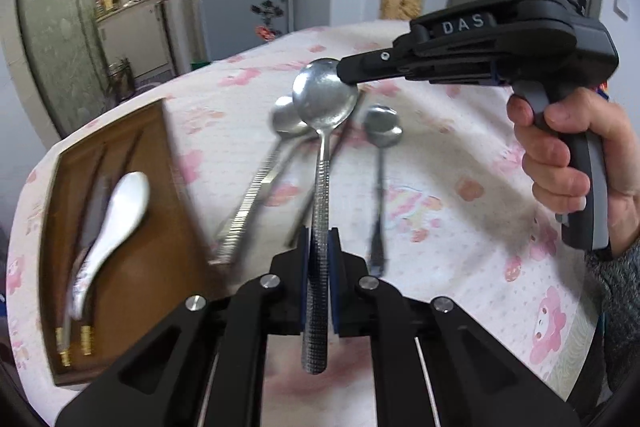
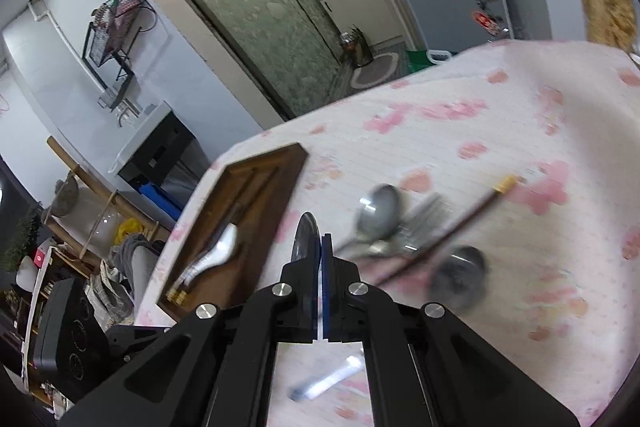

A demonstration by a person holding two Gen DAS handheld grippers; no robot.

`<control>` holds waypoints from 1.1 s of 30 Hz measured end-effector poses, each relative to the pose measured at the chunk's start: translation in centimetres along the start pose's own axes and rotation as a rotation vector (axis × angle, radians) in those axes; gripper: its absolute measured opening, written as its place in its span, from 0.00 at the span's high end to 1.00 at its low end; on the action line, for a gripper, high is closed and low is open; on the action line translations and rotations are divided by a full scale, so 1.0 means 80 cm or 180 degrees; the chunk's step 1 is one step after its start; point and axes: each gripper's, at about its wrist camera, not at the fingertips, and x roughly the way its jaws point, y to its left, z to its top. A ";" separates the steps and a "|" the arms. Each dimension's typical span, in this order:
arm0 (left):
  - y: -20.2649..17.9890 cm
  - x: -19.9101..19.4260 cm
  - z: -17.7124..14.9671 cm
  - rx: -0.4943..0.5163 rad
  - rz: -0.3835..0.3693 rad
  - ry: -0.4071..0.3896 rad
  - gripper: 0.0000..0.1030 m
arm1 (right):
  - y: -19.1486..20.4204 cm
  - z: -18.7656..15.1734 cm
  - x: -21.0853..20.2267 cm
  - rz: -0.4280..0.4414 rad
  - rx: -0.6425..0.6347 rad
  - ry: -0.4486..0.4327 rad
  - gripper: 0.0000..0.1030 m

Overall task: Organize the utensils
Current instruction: 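Lower the steel spoon into the tray and open the left tool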

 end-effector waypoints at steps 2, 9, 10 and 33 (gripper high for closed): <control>0.014 -0.011 0.000 -0.0042 0.0067 -0.0037 0.90 | 0.015 0.006 0.008 0.0084 -0.0021 -0.0022 0.99; 0.080 -0.046 -0.010 -0.0220 0.0352 -0.0073 0.90 | 0.079 0.029 0.072 0.0296 -0.0114 0.0098 0.99; 0.093 -0.049 -0.012 -0.0263 0.0407 -0.0070 0.90 | 0.087 0.031 0.081 0.0300 -0.0132 0.0115 0.99; 0.175 -0.029 -0.034 -0.0600 0.0661 0.0119 0.89 | 0.113 0.022 0.222 0.0140 -0.0093 0.0506 0.94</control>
